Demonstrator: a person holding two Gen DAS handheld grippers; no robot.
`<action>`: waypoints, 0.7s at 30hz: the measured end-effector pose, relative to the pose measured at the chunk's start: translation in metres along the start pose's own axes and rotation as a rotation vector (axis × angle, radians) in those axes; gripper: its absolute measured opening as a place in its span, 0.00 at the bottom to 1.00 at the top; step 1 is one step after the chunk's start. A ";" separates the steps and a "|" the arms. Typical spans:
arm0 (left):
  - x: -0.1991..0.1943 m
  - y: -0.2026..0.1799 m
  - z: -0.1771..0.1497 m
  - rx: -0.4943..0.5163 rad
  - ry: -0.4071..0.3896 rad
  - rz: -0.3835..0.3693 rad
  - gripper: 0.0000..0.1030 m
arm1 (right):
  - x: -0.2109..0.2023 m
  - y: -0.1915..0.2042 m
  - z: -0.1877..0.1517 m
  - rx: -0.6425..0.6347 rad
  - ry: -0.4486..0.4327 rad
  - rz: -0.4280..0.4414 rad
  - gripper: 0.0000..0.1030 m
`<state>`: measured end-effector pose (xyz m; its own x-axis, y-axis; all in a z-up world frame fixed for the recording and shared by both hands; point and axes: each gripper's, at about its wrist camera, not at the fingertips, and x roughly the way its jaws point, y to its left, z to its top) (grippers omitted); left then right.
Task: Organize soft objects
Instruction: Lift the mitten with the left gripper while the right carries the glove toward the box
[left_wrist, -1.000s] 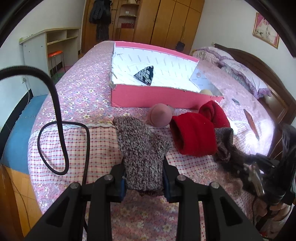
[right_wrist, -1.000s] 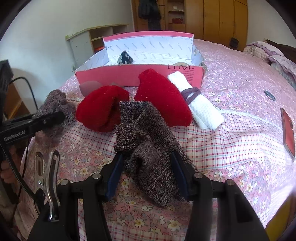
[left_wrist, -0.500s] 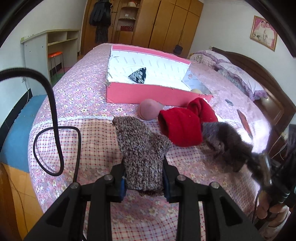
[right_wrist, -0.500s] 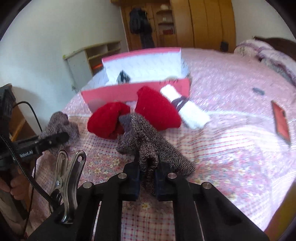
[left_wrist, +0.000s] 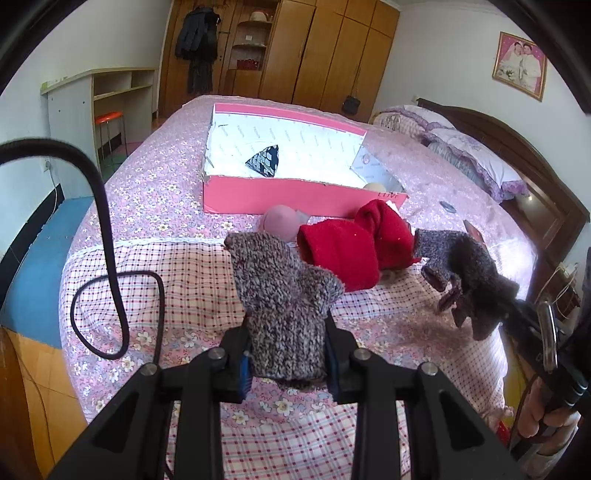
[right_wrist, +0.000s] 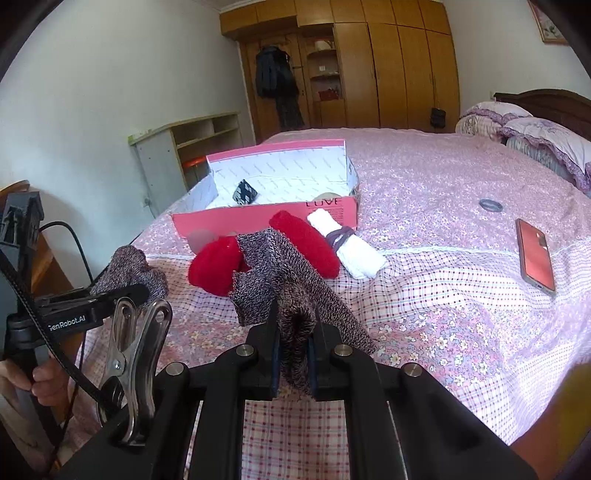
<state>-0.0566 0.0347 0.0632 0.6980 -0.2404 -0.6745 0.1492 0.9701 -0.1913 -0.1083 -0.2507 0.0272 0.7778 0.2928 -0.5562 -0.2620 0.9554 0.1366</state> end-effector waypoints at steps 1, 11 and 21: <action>-0.001 0.000 0.000 0.003 0.002 -0.001 0.30 | 0.000 0.001 0.001 -0.006 -0.001 -0.001 0.12; -0.011 0.001 0.028 0.009 -0.035 -0.010 0.30 | 0.009 0.004 0.024 -0.016 0.010 0.042 0.12; 0.018 0.005 0.095 0.019 -0.051 -0.006 0.30 | 0.033 0.002 0.075 -0.046 -0.004 0.050 0.12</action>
<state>0.0231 0.0384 0.1174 0.7319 -0.2447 -0.6360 0.1666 0.9692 -0.1812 -0.0407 -0.2360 0.0707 0.7655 0.3405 -0.5459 -0.3269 0.9366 0.1259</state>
